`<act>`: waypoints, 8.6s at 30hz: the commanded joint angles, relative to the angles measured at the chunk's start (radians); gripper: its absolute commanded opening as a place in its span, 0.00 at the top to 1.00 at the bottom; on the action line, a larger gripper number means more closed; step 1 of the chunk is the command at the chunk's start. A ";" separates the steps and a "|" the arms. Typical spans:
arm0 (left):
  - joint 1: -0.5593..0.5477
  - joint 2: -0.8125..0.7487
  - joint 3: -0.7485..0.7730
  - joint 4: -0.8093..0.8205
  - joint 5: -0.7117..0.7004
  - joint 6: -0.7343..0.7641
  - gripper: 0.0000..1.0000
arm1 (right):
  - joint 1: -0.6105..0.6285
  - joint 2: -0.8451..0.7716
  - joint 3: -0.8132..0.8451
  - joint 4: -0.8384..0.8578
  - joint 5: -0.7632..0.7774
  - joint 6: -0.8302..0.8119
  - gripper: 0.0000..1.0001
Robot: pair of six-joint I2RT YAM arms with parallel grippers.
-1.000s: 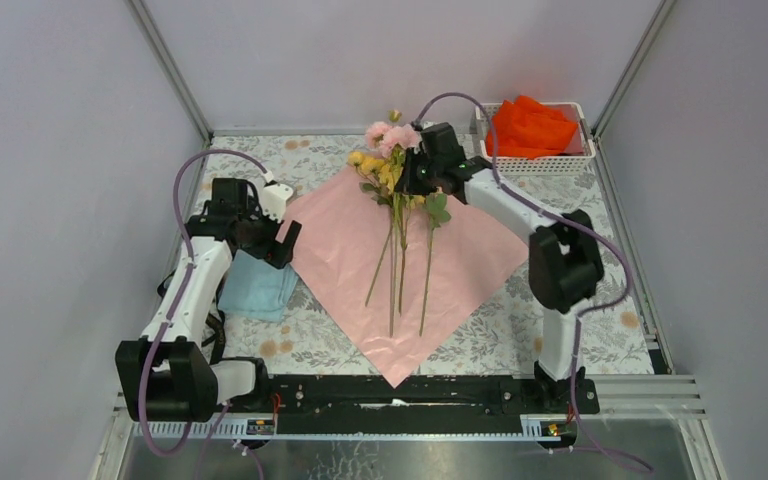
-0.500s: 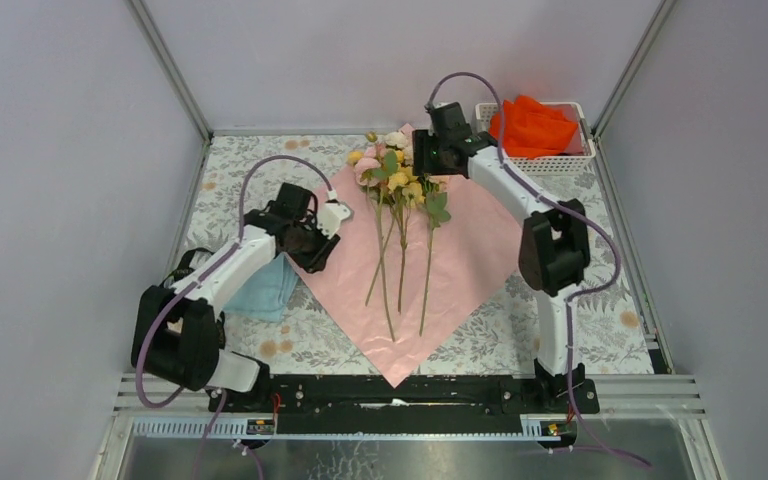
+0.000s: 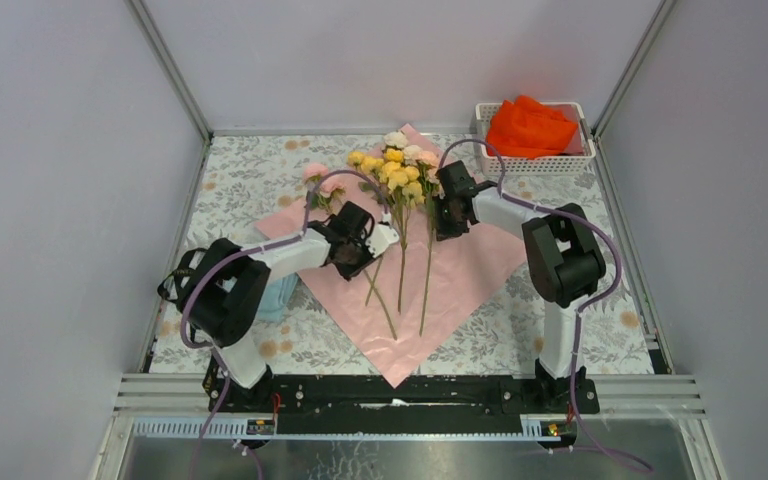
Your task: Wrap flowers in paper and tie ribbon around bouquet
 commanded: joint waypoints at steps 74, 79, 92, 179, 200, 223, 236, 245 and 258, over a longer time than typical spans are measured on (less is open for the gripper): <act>0.175 -0.369 0.005 -0.256 0.255 0.220 0.04 | 0.489 -0.802 -0.495 -0.023 -0.449 -1.222 0.21; 0.168 -0.518 -0.144 -0.258 0.280 0.207 0.01 | 0.735 -0.765 -0.637 0.118 -0.373 -1.155 0.21; 0.161 -0.570 -0.194 -0.265 0.310 0.156 0.01 | 0.761 -0.505 -0.665 0.325 -0.247 -1.168 0.23; -0.155 -0.435 -0.359 0.262 0.614 0.100 1.00 | 0.233 -0.532 -0.604 0.429 -0.811 -0.808 0.93; -0.085 -0.303 -0.170 0.072 0.510 0.133 1.00 | 0.171 -0.957 -0.824 0.467 -0.504 -0.335 0.08; -0.085 -0.258 -0.049 -0.084 0.520 0.215 1.00 | 0.327 -0.757 -1.068 0.981 -0.345 -0.132 0.35; -0.069 -0.231 -0.047 -0.190 0.507 0.269 0.37 | 0.264 -0.774 -0.960 0.788 -0.427 -0.094 1.00; -0.056 -0.185 -0.079 -0.186 0.469 0.239 0.23 | 0.171 -0.679 -0.842 0.678 -0.470 -0.084 1.00; -0.013 -0.016 0.010 -0.104 0.289 0.083 1.00 | 0.079 -0.422 -0.699 0.652 -0.435 -0.027 1.00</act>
